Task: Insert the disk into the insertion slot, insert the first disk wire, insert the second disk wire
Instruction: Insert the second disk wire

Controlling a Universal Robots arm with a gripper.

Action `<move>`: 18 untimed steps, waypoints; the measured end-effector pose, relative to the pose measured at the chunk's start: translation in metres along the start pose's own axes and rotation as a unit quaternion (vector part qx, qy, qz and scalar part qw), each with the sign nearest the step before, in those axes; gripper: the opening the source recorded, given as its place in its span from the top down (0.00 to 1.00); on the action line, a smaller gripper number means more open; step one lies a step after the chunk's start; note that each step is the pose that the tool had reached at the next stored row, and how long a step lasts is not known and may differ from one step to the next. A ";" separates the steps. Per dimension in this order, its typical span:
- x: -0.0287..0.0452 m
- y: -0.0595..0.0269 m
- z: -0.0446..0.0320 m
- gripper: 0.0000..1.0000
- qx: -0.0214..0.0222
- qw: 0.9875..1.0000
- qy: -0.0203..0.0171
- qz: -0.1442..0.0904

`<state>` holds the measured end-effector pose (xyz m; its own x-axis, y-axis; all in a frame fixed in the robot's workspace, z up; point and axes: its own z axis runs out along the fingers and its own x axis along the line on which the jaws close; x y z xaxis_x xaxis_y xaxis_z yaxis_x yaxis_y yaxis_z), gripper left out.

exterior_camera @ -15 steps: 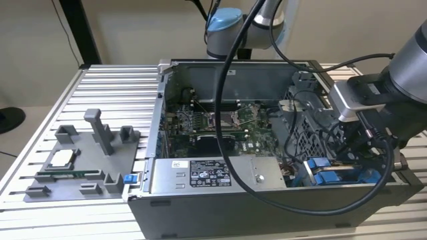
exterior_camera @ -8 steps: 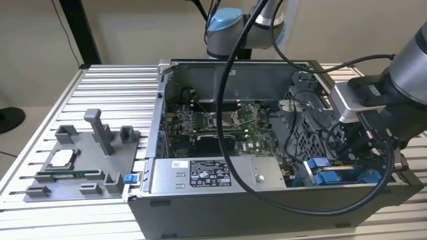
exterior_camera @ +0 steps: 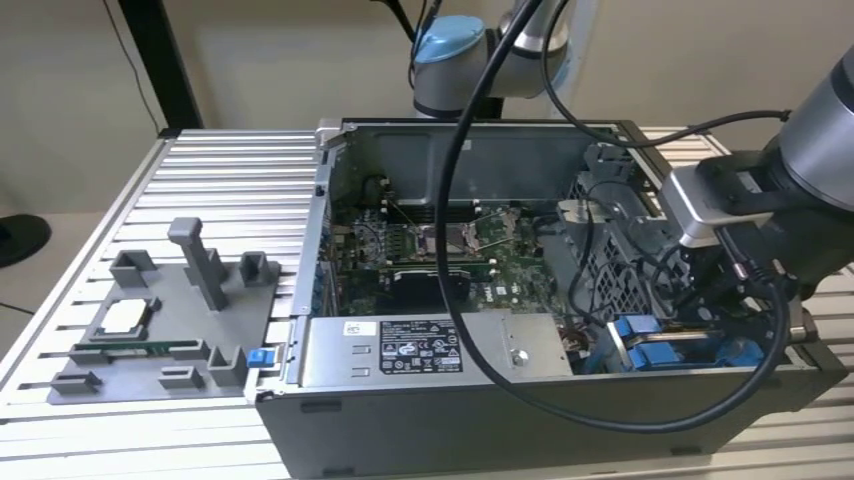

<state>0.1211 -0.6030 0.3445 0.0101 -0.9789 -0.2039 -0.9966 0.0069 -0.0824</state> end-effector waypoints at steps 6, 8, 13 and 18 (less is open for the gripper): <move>0.0000 -0.0001 0.0020 1.00 0.002 1.000 0.000 0.000; 0.0000 -0.0001 0.0023 1.00 0.002 1.000 0.000 -0.001; -0.0008 0.0000 0.0029 1.00 0.003 1.000 0.000 -0.001; -0.0014 0.0000 0.0037 1.00 0.003 1.000 0.000 -0.001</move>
<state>0.1214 -0.6008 0.3412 0.0114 -0.9790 -0.2038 -0.9961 0.0068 -0.0885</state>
